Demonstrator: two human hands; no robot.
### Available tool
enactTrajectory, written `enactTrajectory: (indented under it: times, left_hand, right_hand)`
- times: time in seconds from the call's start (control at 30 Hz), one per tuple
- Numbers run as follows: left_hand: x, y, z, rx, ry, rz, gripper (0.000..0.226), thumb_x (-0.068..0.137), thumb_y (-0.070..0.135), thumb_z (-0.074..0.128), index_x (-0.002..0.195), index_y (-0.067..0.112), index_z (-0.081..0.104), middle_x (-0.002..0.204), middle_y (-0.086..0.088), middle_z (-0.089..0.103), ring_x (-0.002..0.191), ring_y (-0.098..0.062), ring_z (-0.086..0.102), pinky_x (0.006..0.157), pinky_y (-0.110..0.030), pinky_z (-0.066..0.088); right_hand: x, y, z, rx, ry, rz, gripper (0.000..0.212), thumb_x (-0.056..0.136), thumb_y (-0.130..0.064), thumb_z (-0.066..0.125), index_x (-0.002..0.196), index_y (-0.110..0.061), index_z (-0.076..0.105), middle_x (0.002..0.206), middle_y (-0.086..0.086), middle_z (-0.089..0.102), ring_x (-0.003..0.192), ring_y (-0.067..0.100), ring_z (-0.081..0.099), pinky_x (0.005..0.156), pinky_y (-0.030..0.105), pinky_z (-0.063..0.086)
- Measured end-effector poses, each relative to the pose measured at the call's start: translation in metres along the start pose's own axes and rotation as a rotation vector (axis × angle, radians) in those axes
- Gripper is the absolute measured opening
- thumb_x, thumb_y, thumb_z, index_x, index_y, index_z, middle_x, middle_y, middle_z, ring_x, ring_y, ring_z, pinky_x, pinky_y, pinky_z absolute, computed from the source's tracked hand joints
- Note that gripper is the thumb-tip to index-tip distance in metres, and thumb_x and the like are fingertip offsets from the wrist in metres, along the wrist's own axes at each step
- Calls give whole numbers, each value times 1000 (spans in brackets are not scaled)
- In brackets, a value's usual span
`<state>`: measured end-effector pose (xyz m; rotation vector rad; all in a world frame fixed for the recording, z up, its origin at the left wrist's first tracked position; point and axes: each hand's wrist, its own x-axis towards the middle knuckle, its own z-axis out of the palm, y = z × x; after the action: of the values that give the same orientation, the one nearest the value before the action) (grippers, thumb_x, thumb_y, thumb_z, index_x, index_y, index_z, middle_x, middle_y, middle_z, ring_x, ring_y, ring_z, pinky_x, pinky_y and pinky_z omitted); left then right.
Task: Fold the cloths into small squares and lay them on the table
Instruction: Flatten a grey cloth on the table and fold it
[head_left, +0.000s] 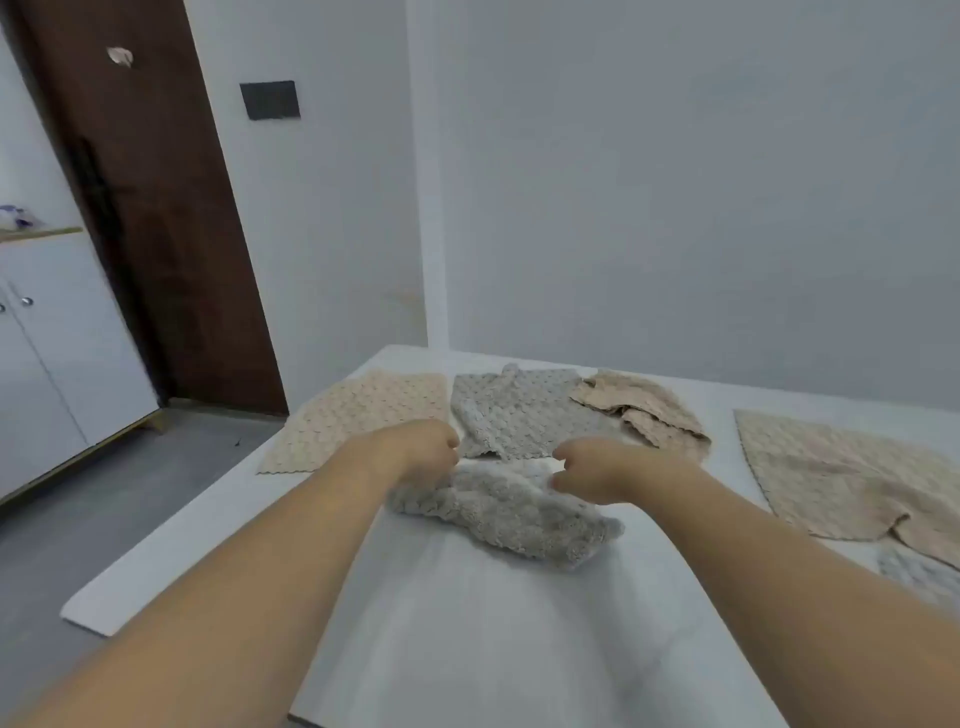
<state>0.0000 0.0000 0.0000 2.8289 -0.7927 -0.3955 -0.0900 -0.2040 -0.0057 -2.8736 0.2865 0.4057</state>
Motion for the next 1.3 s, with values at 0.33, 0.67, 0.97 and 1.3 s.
enactTrajectory:
  times: [0.33,0.67,0.97,1.3]
  left_hand:
    - [54,-25,37,-104,-69,-68,13,86,29,65,80,19,60,81,1,59,69,-15,50,64,-28,40]
    - [-1,-6,-4,-208,-109,-29,31,76,27,74,70,21,44,68,5,52,65,-18,46,64,-31,37]
    - [-74,21,-63,-803,-227,-132,29,63,24,68,87,7,65,97,-13,67,84,-30,65,79,-38,52]
    - [-79,43,-76,-893,-331,92,19,74,2,64,91,11,66,100,-17,67,87,-30,66,78,-38,54]
  right_hand:
    - [56,9,24,45,-144,-10,16,84,-29,63,84,-14,59,83,4,59,69,20,52,61,28,42]
    - [-6,10,-5,242,-55,-103,19,86,-19,55,73,-22,42,74,-4,45,63,13,38,57,25,33]
    - [-79,25,-62,939,-232,-89,44,79,-10,73,120,-17,59,113,14,67,97,31,69,85,43,57]
    - [-98,29,-82,841,-471,-176,50,77,-10,72,122,7,57,120,23,62,109,36,61,103,49,45]
